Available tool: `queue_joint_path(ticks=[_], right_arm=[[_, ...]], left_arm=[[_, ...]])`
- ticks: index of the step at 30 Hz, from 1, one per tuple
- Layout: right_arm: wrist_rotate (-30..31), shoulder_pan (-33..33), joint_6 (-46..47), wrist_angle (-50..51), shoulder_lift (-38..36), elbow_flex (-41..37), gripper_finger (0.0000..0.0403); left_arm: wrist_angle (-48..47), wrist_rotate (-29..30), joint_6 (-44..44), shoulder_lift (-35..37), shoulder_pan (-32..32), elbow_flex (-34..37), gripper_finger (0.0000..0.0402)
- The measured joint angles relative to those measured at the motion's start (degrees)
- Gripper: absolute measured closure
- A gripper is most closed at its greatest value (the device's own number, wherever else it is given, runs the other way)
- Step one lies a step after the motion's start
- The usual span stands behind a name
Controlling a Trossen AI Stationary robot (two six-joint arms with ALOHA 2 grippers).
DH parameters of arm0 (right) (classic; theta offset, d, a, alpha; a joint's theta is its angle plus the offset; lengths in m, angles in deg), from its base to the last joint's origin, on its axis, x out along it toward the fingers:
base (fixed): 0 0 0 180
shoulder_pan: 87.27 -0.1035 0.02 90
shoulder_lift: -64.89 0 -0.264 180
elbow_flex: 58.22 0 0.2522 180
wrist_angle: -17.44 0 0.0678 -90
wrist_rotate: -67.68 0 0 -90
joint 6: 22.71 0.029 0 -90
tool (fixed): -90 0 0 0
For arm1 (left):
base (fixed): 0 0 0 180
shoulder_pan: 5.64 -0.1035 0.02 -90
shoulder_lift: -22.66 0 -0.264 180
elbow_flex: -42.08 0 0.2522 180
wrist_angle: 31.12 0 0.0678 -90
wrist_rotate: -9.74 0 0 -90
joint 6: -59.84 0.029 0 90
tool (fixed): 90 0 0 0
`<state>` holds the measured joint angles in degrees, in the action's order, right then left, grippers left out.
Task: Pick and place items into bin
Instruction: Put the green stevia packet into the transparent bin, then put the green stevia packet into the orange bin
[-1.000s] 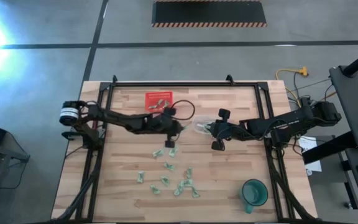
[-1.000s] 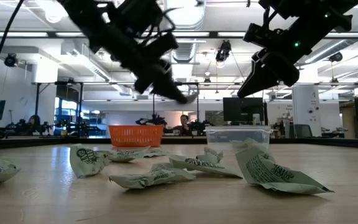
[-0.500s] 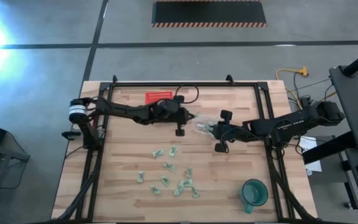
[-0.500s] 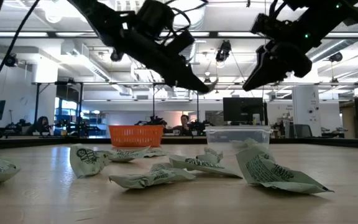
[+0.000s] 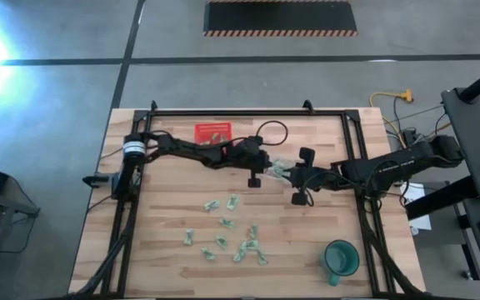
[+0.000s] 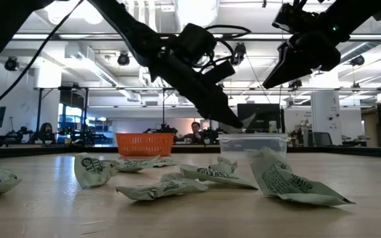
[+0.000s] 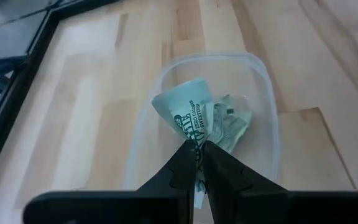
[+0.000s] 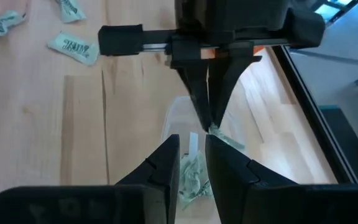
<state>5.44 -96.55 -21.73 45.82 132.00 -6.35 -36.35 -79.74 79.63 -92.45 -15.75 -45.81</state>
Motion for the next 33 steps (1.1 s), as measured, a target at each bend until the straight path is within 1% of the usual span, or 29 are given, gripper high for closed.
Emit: queue_joint_path(ticks=[2,4,12,16,20,24,26,30,33], right_arm=[[-0.5,0.0,0.1,0.8,0.0,0.0,0.0335],[-0.8,0.0,0.1,0.5,0.1,0.0,0.0335],[-1.4,0.0,0.3,0.5,0.1,0.0,0.0335],[-5.8,0.0,-0.2,-0.6,0.9,0.0,0.0335],[-9.7,0.0,-2.1,-3.4,1.6,-0.1,0.0335],[-10.5,0.0,-3.6,-8.0,2.9,-0.5,0.0335],[-10.9,0.0,-4.5,-9.4,3.9,-0.7,0.0335],[-12.7,0.0,-7.0,-11.7,6.3,-0.8,0.0335],[-12.9,0.0,-9.0,-12.6,7.9,-0.7,0.0335]], left_arm=[[-0.9,0.1,0.0,-0.1,0.0,-0.5,0.0384],[-1.5,0.2,0.0,-0.1,0.0,-0.8,0.0369],[-2.4,0.3,0.1,0.6,0.0,-0.9,0.0278],[-8.1,0.4,1.2,4.2,0.6,-0.8,0.0252],[-16.1,0.4,1.6,9.2,1.8,-0.8,0.0249],[-25.6,0.4,1.3,14.9,4.3,-0.4,0.0249],[-30.2,0.4,0.0,17.4,5.8,0.9,0.0249],[-32.2,0.3,-2.9,22.0,8.9,6.8,0.0249],[-31.3,0.3,-5.9,25.0,10.6,11.9,0.0249]])
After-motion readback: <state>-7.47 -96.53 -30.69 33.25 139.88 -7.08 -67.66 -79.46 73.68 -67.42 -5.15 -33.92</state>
